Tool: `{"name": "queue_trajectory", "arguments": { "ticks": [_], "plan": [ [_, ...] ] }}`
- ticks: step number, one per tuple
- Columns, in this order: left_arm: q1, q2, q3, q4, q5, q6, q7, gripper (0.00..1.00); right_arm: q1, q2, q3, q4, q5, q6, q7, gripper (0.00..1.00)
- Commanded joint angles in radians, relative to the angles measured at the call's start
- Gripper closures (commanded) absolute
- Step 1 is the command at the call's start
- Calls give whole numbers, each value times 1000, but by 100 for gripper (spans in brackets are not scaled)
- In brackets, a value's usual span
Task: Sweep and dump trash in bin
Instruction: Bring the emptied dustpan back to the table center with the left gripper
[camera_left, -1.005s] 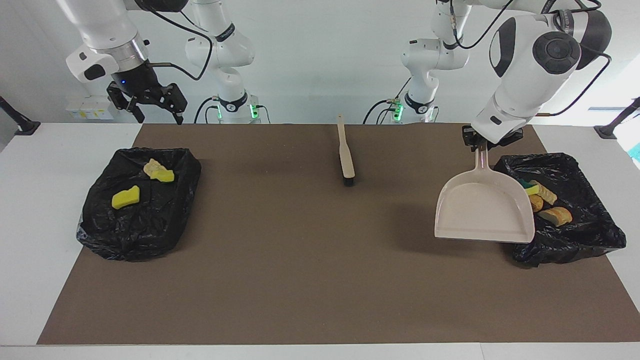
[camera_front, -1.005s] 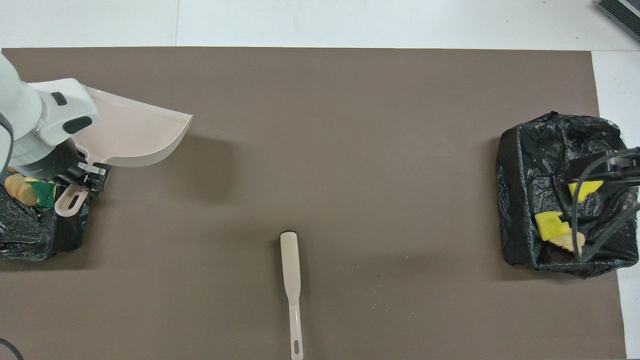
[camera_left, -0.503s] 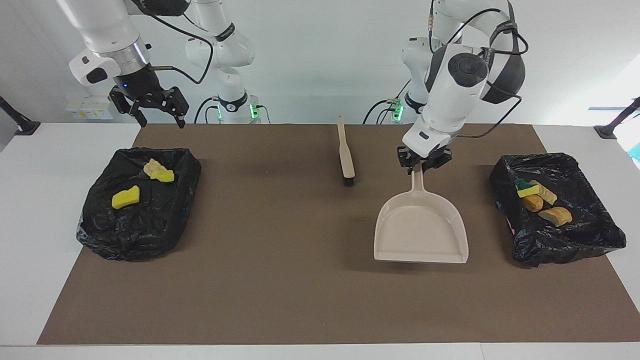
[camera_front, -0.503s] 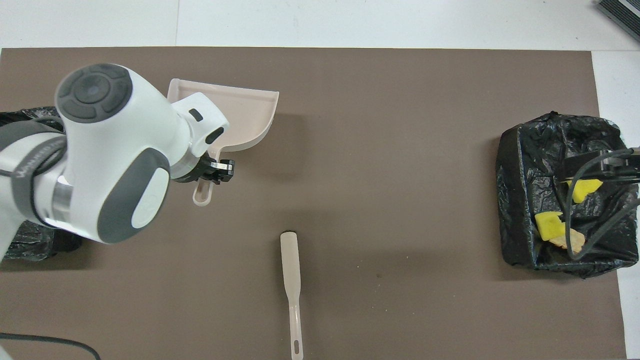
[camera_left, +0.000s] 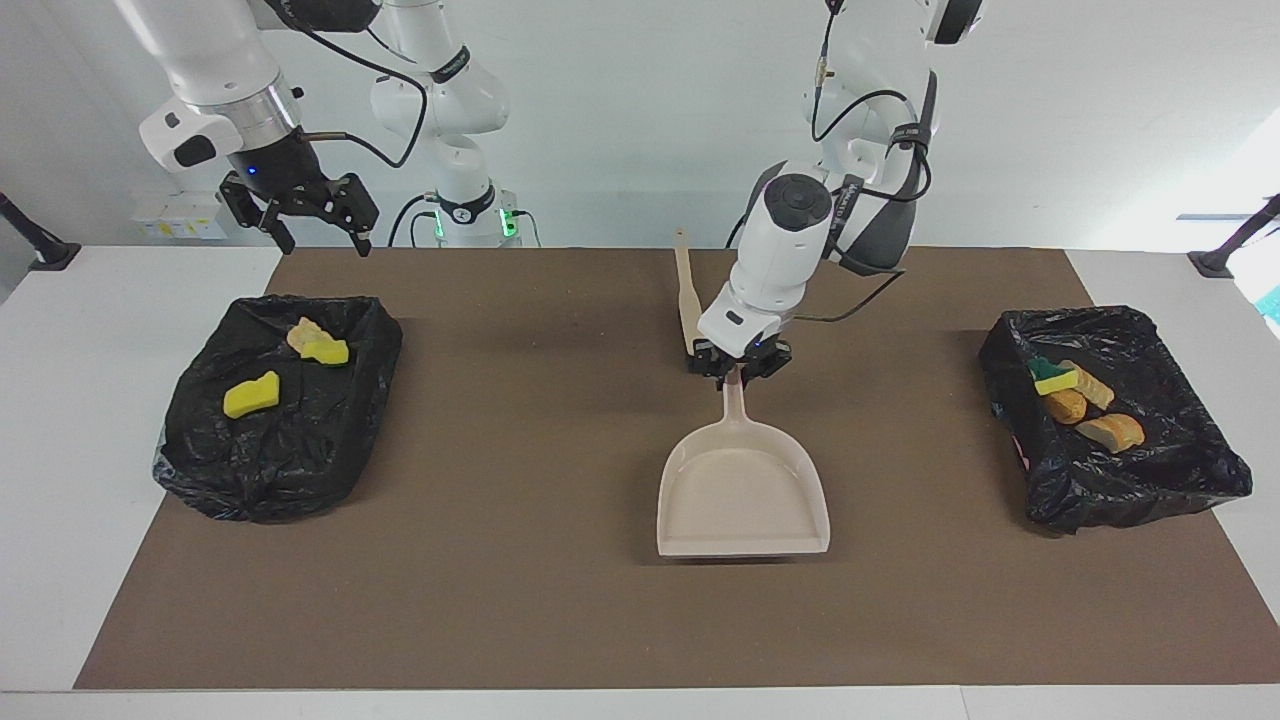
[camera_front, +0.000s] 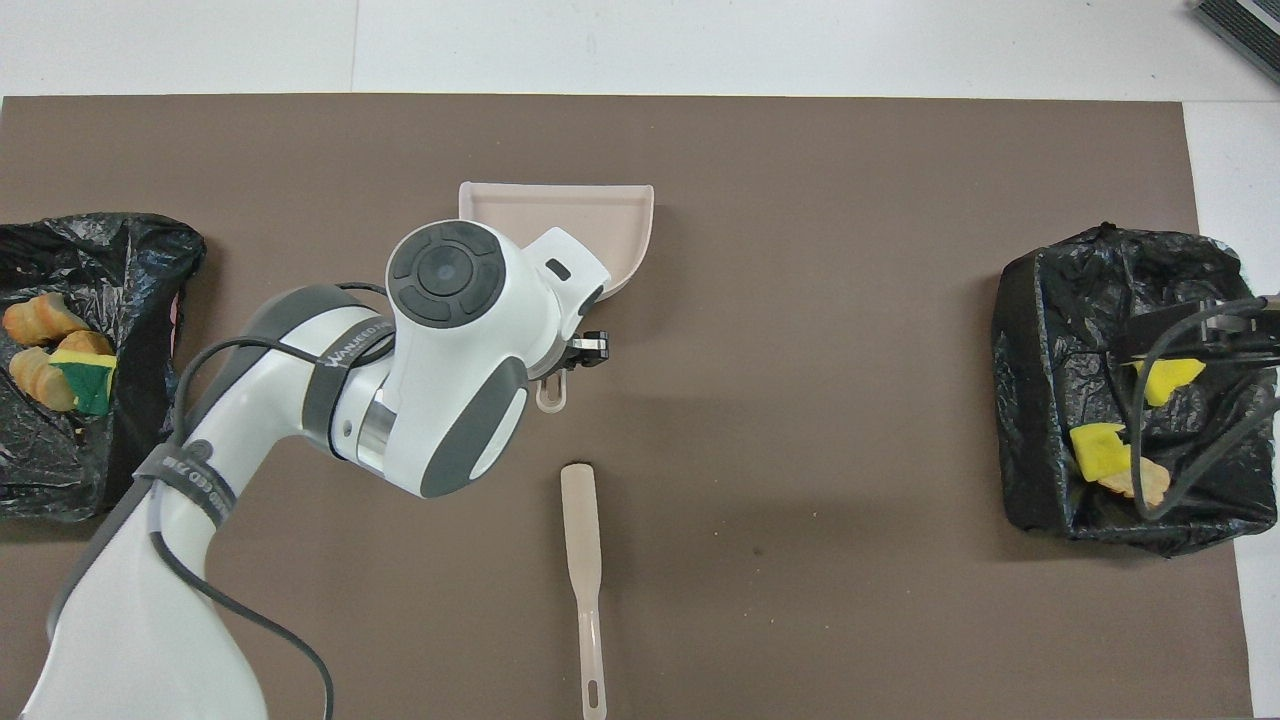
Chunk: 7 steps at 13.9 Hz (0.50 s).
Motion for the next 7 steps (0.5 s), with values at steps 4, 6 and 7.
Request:
{"name": "queue_trajectory", "arguments": {
  "ticks": [4,6,7],
  "plan": [
    [-94,5,19,-85,-12,149,-33,100,-6,-25,9,-31,16,26,8,0],
    [-105,32,19,-91,-13,164,-41,100,-6,-25,9,-31,16,24,8,0],
    [-109,29,19,-100,-13,166,-44,100,-6,-25,9,-31,16,24,8,0]
  ]
}}
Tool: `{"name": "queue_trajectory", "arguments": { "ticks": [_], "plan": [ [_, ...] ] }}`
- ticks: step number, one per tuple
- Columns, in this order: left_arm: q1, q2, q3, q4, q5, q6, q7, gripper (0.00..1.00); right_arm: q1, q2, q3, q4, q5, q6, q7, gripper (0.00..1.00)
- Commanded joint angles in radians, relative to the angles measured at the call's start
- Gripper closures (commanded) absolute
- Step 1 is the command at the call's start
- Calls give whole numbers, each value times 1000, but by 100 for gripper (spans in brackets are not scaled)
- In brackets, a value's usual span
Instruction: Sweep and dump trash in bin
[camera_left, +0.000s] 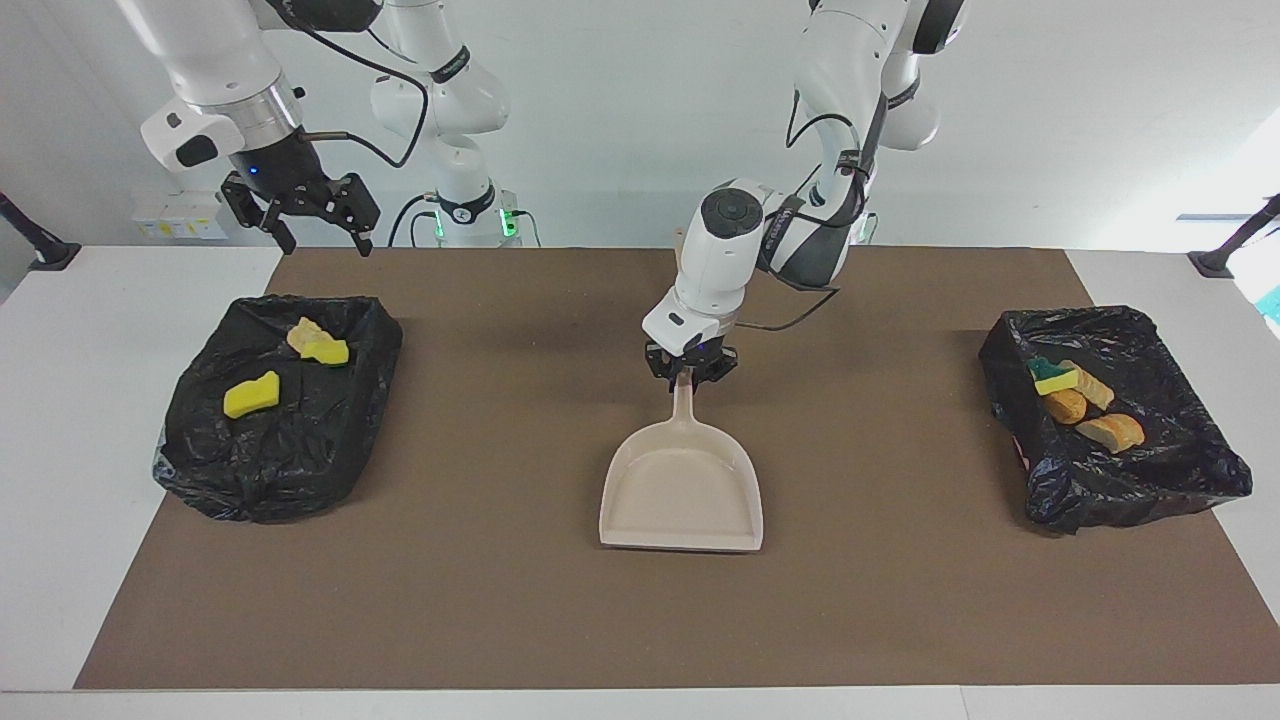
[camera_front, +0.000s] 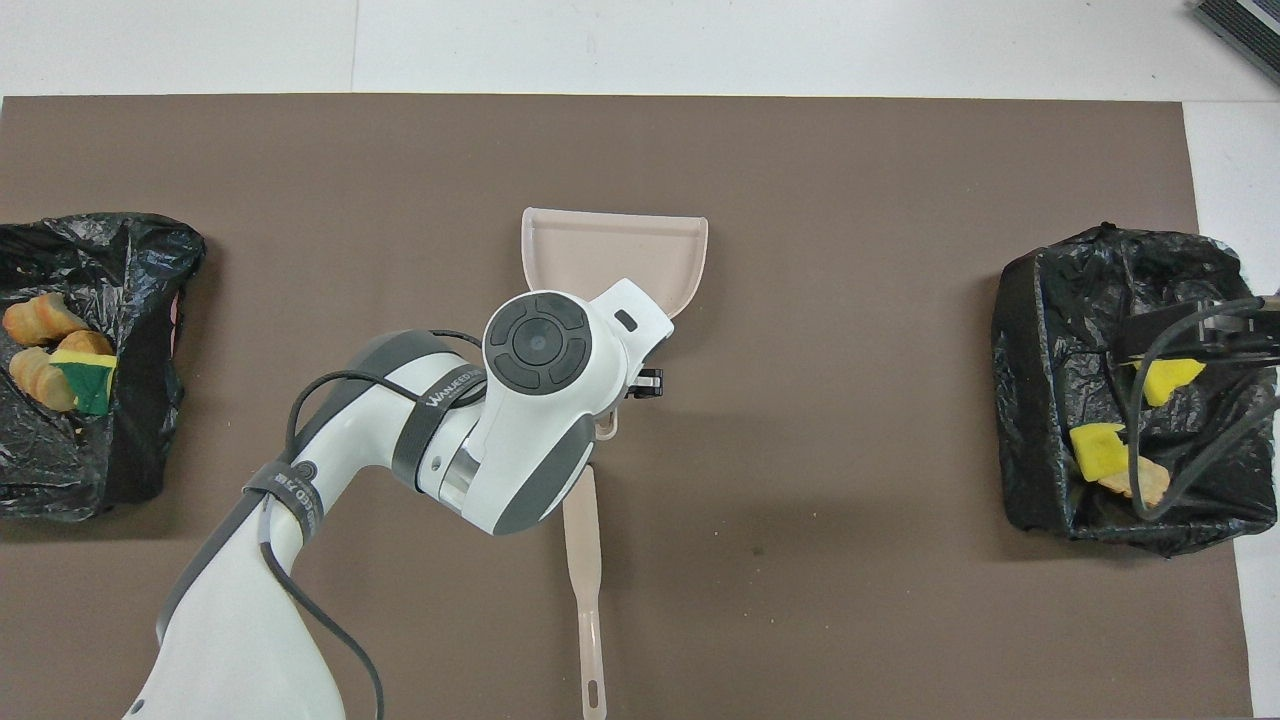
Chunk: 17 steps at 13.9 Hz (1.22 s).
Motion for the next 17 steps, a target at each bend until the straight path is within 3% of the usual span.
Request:
{"name": "queue_trajectory", "arguments": {
  "ticks": [1,2,3,4,7,13,17],
  "plan": [
    [-24,-2,19,-29,-13,36,-14,100,-6,-25,6,-31,16,24,8,0],
    [-22,-2,19,-28,-14,42,-17,88,-6,-25,6,-31,15,24,8,0],
    [-22,-2,20,-26,-14,44,-28,34,-6,-25,6,-31,15,24,8,0],
    [-21,-2,20,-25,-14,44,-44,0,-6,-25,6,-31,16,24,8,0],
    [-9,-21,28,-19,-14,19,-72,0,-6,-25,6,-31,16,24,8,0],
    [99,-137,57,-15,-11,-137,-52,0,-6,-25,6,-31,16,21,8,0],
    [215,-240,60,-26,-8,-310,127,0,-6,-27,5,-31,16,17,6,0]
  ]
}}
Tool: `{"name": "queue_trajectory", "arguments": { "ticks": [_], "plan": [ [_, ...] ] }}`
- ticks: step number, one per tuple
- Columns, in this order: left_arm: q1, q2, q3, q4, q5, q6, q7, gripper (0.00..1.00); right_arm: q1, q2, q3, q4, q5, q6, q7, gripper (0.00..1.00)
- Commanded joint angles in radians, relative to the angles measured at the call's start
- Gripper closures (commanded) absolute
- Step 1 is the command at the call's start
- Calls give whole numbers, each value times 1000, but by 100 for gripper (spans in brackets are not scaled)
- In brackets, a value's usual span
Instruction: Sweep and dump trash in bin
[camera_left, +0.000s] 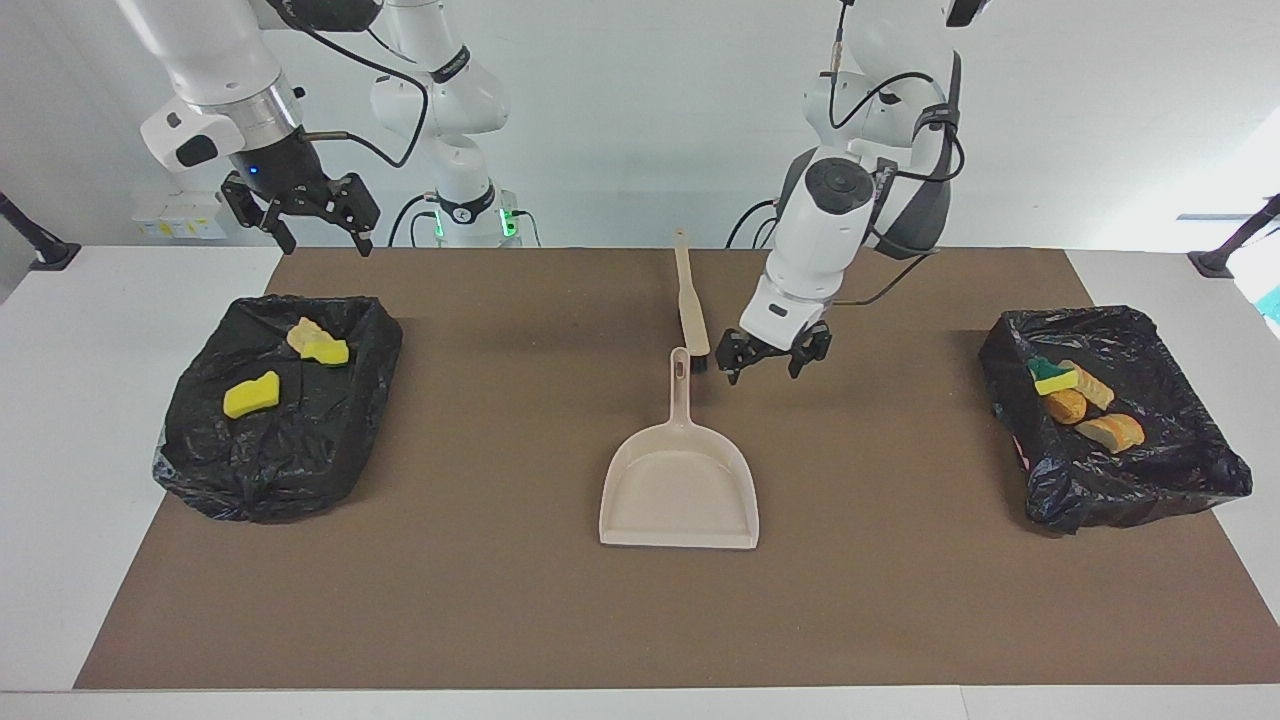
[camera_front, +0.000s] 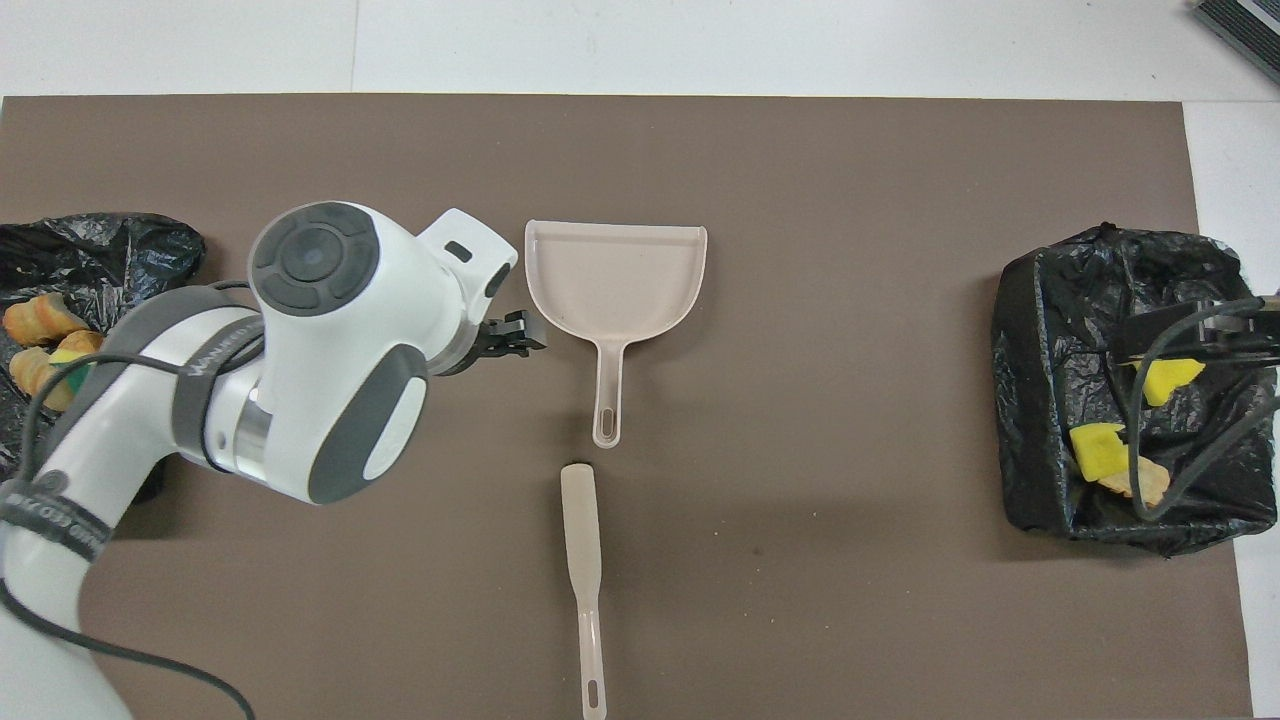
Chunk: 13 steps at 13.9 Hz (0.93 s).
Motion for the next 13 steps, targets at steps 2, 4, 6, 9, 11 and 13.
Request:
{"name": "queue_trajectory", "arguments": {
  "ticks": [2,4,6,9,11,13],
  "plan": [
    [132,-102,-4,-29,-8,-143,220,0,-6,-25,6,-31,15,17,5,0],
    [191,-124,-4,-30,-8,-194,303,0,-6,-27,6,-31,15,15,5,0],
    [264,-144,-4,-30,-8,-231,397,0,-6,-25,6,-31,15,17,5,0],
    [361,-185,-4,-29,-8,-266,521,0,-6,-25,6,-31,15,17,5,0],
    [392,-213,-4,-15,-8,-294,549,0,-6,-27,6,-31,15,17,5,0],
    [404,-259,-4,32,-5,-349,545,0,-6,-27,6,-31,15,15,5,0]
  ]
}}
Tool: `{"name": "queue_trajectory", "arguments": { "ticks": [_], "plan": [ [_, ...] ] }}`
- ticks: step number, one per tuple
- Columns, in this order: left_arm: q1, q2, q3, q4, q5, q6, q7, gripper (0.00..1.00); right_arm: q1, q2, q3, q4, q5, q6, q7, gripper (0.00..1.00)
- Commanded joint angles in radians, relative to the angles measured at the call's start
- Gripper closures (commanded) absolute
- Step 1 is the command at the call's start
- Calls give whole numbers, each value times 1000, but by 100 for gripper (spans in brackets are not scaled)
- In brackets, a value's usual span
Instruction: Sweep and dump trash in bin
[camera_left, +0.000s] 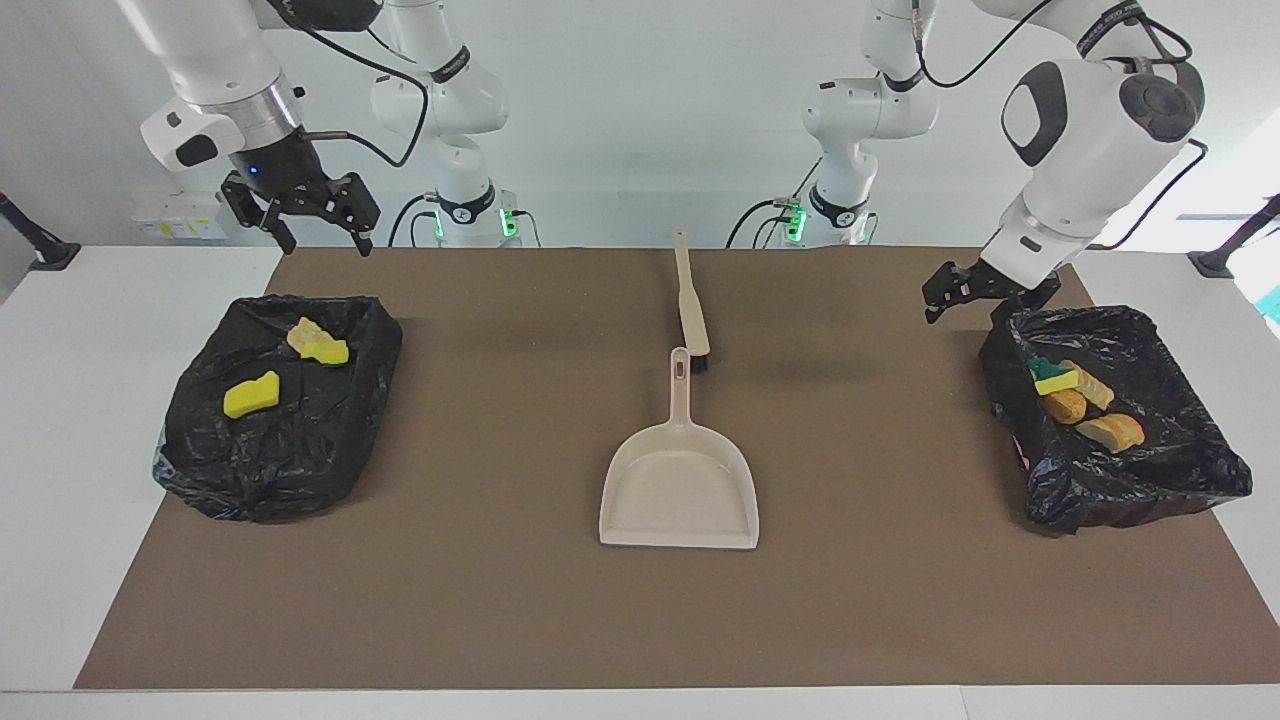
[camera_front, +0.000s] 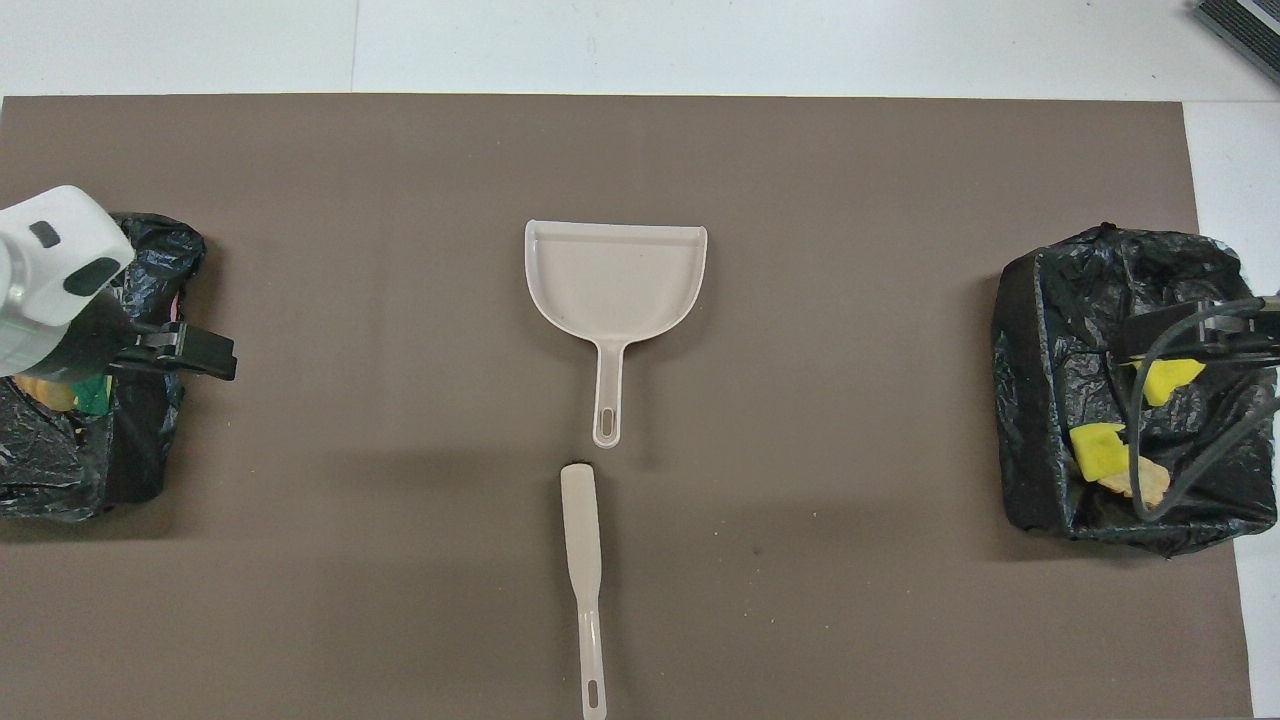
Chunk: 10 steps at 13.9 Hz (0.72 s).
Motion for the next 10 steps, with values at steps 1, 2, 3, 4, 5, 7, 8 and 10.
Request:
{"name": "queue_trajectory", "arguments": {
  "ticks": [1,2,3,4,5,7,8,10],
  "plan": [
    [11,-74,-10,45,0,-99,8,0,-6,-26,6,-31,16,17,5,0],
    [12,-88,-9,58,4,-127,8,0,-6,-26,6,-31,16,15,3,0],
    [12,-97,-7,71,5,-145,6,0,-6,-26,6,-31,16,15,5,0],
    [12,-99,-5,81,6,-176,5,0,-6,-26,6,-31,15,17,5,0],
    [12,-103,-5,94,18,-226,5,0,-6,-26,6,-31,16,15,3,0],
    [12,-138,-10,95,31,-258,5,0,-6,-26,6,-31,16,15,3,0],
    [12,-140,-9,97,31,-261,2,0,-6,-26,6,-31,16,15,3,0],
    [12,-142,-7,97,31,-271,-1,0,-6,-26,6,-31,16,15,3,0]
  ]
}}
